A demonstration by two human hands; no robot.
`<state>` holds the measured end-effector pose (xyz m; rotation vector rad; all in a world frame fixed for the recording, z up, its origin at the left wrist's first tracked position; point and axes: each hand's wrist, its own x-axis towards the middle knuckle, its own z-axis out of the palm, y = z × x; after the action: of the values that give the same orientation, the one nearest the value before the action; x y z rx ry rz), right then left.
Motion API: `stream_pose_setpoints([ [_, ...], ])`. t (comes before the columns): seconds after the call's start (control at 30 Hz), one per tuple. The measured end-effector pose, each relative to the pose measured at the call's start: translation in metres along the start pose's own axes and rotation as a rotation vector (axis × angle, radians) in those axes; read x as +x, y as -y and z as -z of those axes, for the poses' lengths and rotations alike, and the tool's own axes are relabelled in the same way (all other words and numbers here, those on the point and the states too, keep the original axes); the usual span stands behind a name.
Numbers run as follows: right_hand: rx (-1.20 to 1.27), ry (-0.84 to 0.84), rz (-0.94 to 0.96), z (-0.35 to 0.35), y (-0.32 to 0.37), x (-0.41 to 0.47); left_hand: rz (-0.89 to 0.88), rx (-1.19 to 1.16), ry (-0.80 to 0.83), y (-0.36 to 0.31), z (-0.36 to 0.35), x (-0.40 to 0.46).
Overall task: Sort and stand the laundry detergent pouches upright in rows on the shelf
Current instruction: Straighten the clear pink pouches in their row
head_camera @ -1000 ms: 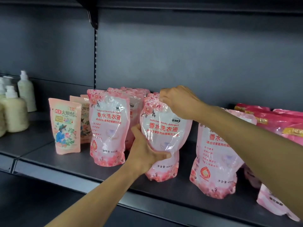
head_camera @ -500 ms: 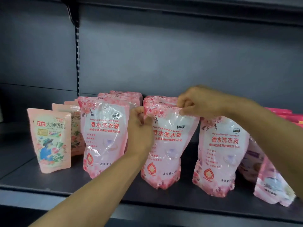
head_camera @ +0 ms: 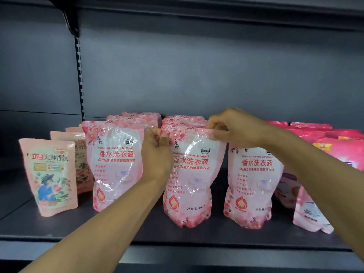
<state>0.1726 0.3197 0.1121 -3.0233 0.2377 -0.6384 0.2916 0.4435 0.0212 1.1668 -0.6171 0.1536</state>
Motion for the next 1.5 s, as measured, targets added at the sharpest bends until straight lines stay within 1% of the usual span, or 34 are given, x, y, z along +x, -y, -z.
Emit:
stream_pose_setpoints([
  [0.1,-0.038,0.011,0.010,0.003,0.000,-0.004,-0.010,0.037,-0.006,-0.001,0.001,0.000],
  [0.37,-0.060,-0.135,0.029,-0.013,-0.004,-0.008,-0.007,0.076,0.020,-0.002,0.004,-0.002],
  [0.5,0.044,-0.120,0.014,-0.007,-0.006,-0.018,-0.030,0.148,0.129,-0.007,0.008,-0.012],
  [0.6,0.135,-0.176,-0.005,0.005,-0.011,-0.032,-0.163,0.330,0.199,-0.012,0.012,-0.026],
  [0.67,0.130,-0.252,-0.038,0.014,-0.022,-0.042,-0.277,0.477,0.196,-0.017,0.011,-0.035],
  [0.73,0.078,-0.274,-0.083,0.022,-0.037,-0.051,-0.379,0.597,0.178,-0.020,0.005,-0.043],
  [0.8,-0.003,-0.233,-0.127,0.026,-0.053,-0.057,-0.470,0.645,0.171,-0.021,-0.003,-0.053],
  [0.87,-0.079,-0.154,-0.175,0.026,-0.067,-0.062,-0.528,0.652,0.197,-0.019,-0.011,-0.065],
  [0.93,-0.129,-0.090,-0.205,0.024,-0.076,-0.065,-0.543,0.655,0.277,-0.015,-0.018,-0.082],
  [0.97,-0.138,-0.092,-0.207,0.023,-0.079,-0.066,-0.541,0.655,0.324,-0.012,-0.022,-0.092],
  [1.03,-0.146,-0.134,-0.205,0.020,-0.082,-0.064,-0.496,0.644,0.401,-0.003,-0.032,-0.110],
  [1.1,-0.144,-0.161,-0.208,0.018,-0.083,-0.060,-0.406,0.617,0.448,0.006,-0.041,-0.123],
  [1.23,-0.093,-0.138,-0.243,0.021,-0.083,-0.056,-0.227,0.604,0.484,0.020,-0.056,-0.135],
  [1.33,-0.059,-0.144,-0.235,0.021,-0.086,-0.059,-0.103,0.615,0.537,0.026,-0.066,-0.136],
  [1.5,-0.036,-0.191,-0.178,0.017,-0.087,-0.067,0.076,0.511,0.548,0.018,-0.073,-0.135],
])
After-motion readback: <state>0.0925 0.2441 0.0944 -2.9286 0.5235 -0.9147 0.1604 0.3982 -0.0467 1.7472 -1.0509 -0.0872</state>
